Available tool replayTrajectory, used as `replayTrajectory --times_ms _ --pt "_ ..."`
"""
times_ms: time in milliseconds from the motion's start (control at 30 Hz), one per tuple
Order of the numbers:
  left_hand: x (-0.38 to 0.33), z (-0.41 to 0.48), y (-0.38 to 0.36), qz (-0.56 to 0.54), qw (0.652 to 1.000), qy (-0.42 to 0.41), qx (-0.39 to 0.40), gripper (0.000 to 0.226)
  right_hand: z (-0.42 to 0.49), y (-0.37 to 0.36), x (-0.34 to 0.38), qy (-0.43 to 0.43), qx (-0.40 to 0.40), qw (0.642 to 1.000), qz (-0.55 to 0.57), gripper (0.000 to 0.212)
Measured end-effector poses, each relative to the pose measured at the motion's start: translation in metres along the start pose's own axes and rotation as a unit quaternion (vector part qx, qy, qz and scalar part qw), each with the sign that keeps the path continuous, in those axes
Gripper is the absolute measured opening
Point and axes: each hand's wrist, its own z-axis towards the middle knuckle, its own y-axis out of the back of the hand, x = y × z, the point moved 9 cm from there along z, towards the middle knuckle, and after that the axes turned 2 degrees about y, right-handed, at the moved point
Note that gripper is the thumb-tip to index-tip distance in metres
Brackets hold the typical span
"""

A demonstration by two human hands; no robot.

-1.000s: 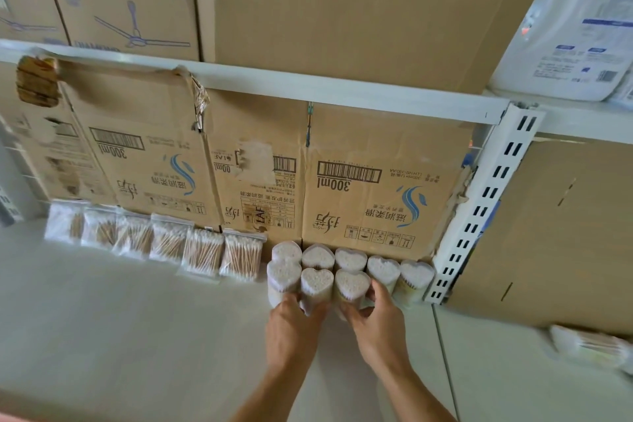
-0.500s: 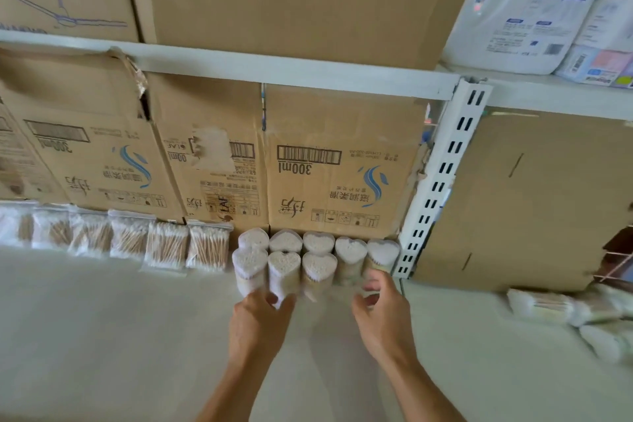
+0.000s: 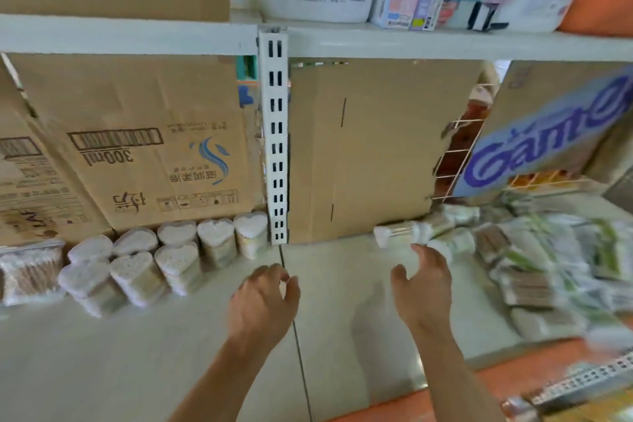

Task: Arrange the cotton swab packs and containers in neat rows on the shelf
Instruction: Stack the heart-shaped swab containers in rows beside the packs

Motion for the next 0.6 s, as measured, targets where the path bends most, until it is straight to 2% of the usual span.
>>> replayTrajectory --times_ms 100,300,500,600 --pt "-0.043 0.006 -0.029 0.003 0.999 -0.031 0.045 0.023 0.013 0.025 -0.037 -0.053 0.016 0.998 -0.003 0.054" --pt "-0.119 0.029 -0.087 0.024 0.988 -0.083 0.130 0.035 0.036 0.051 -0.088 -0.090 0.053 0.995 -0.008 0.063" --pt "-0.167 0.056 -0.112 0.042 0.981 -0.121 0.144 0.039 0.070 0.054 -0.102 -0.084 0.067 0.994 0.011 0.062" --pt "-0.177 0.064 -0.122 0.068 0.976 -0.145 0.149 0.044 0.086 0.041 -0.106 -0.071 0.091 0.993 -0.028 0.058"
